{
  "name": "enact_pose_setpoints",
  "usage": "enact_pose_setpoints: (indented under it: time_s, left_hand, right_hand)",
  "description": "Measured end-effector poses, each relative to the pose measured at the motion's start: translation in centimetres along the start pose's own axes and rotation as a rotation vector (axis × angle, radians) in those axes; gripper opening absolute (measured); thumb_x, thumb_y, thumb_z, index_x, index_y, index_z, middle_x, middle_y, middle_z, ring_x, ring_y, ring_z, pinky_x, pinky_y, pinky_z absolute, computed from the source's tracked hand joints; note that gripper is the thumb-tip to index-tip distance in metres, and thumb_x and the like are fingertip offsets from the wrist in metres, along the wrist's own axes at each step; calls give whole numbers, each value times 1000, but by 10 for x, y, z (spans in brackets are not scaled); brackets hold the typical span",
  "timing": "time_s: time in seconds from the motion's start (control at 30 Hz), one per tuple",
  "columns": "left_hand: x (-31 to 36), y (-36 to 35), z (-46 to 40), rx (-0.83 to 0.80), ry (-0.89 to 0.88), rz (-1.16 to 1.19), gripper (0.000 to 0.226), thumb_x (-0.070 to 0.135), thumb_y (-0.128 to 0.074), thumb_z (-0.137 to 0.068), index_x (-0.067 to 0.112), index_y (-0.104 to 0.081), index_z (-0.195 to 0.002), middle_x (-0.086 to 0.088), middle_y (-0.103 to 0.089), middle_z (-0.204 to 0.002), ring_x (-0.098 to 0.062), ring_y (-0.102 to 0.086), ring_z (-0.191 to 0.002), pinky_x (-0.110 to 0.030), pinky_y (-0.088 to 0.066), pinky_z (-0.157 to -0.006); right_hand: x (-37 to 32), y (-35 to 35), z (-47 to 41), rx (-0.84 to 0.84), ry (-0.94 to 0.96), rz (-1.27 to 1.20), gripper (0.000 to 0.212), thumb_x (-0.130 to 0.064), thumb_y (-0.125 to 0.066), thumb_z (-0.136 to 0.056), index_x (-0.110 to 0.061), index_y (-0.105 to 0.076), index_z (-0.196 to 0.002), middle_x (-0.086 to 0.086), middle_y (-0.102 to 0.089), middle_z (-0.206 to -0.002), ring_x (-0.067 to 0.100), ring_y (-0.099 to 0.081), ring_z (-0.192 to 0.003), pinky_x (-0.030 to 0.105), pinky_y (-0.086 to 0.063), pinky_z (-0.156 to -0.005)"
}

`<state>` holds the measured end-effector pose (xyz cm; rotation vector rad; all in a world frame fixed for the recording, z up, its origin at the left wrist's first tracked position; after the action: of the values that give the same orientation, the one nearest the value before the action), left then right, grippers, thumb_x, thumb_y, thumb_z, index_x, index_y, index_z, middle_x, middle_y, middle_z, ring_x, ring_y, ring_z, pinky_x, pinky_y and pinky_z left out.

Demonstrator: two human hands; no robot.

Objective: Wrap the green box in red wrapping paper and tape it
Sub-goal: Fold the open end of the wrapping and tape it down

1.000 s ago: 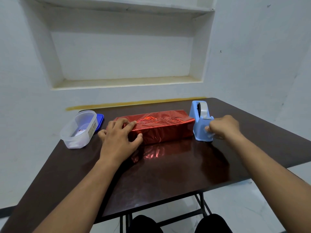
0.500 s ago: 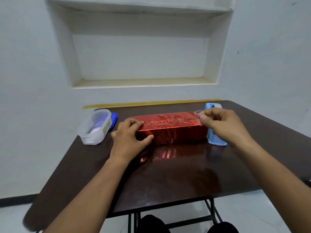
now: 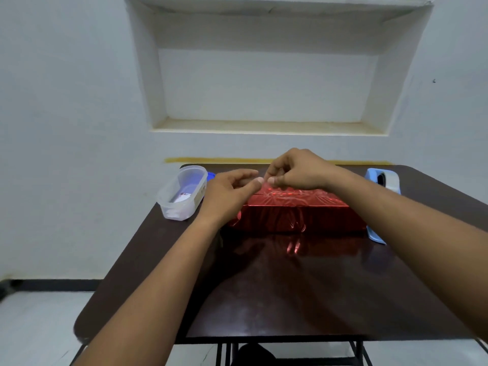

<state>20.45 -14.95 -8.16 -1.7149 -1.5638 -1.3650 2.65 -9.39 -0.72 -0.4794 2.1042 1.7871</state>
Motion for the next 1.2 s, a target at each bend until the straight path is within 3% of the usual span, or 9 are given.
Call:
enact_pose_setpoints:
  time_s: [0.27,0.4,0.5,0.63,0.77,0.9,0.97,1.1,1.2]
  left_hand:
    - [-5,-2,-10,40,42,51,4,17,-80,-88,15,-82,-91,1,-77,-70,-3,-67,-62,-13,-51,-62]
    - [-5,-1,-14,107,109,59,2,17,-80,-85,17,-81,-85,-2,-78,-74,-9,-70,-63,-20,-56,-65]
    - [-6,2,-19,138,168,53,3,23,-79,-83,22,-81,-80,5,-78,-76,-9,-73,-68,-20,-53,-62]
    - [-8,6,-23,164,219,3,4,32,-83,-79,27,-83,-80,12,-77,-77,-4,-68,-77,-24,-52,-73]
    - [-6,8,-26,134,348,5,6,24,-84,-72,21,-83,-77,2,-78,-74,-13,-73,-75,-26,-56,-71]
    - [-2,6,-35,98,480,-13,8,17,-84,-65,12,-77,-65,0,-76,-65,-10,-71,-58,-14,-41,-46]
    - [-2,4,-40,62,530,-7,18,17,-86,-57,7,-78,-69,-3,-77,-69,-10,-72,-59,-19,-49,-53]
    - [-16,1,-51,60,555,-13,62,24,-88,-27,0,-76,-83,-10,-77,-71,-17,-75,-61,-38,-62,-79]
    - [-22,-2,-56,61,566,-87,70,30,-87,-16,5,-74,-80,-7,-76,-66,-24,-78,-71,-35,-58,-72]
  right_hand:
    - [6,-10,-17,-18,23,41,15,-27,-78,-90,-26,-79,-105,-7,-75,-73,0,-68,-69,24,-51,-71]
    - [7,-14,-24,34,-174,-292,70,-18,-85,-85,-19,-52,-147,8,-79,-83,13,-73,-68,32,-62,-66]
    - [9,-17,-30,53,-301,-579,81,-3,-83,-83,-15,-44,-152,11,-79,-85,19,-77,-74,38,-64,-75]
    - [10,-18,-32,69,-363,-661,76,5,-79,-84,-12,-45,-149,10,-78,-81,19,-76,-75,40,-64,-82]
    - [6,-19,-30,55,-425,-665,72,9,-79,-81,-11,-44,-141,13,-79,-84,21,-78,-74,36,-64,-74]
    - [5,-22,-30,71,-475,-584,44,11,-83,-75,-1,-53,-105,21,-77,-87,28,-79,-75,39,-64,-74]
    - [6,-23,-32,55,-505,-546,39,9,-85,-74,3,-59,-104,20,-77,-83,26,-79,-73,36,-63,-68]
    - [4,-22,-34,27,-550,-509,35,7,-87,-71,1,-64,-96,13,-75,-69,21,-78,-69,29,-58,-57]
    - [5,-24,-36,17,-564,-490,36,6,-90,-67,0,-67,-95,15,-76,-75,19,-78,-69,27,-58,-59]
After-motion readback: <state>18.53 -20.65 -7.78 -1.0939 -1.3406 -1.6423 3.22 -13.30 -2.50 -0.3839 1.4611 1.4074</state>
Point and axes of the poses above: each hand's wrist, its own z-axis away from the middle knuckle, its own y-axis out of the back of the hand, x = y × z, the point moved 1 cm from there along -z, towards the middle knuckle
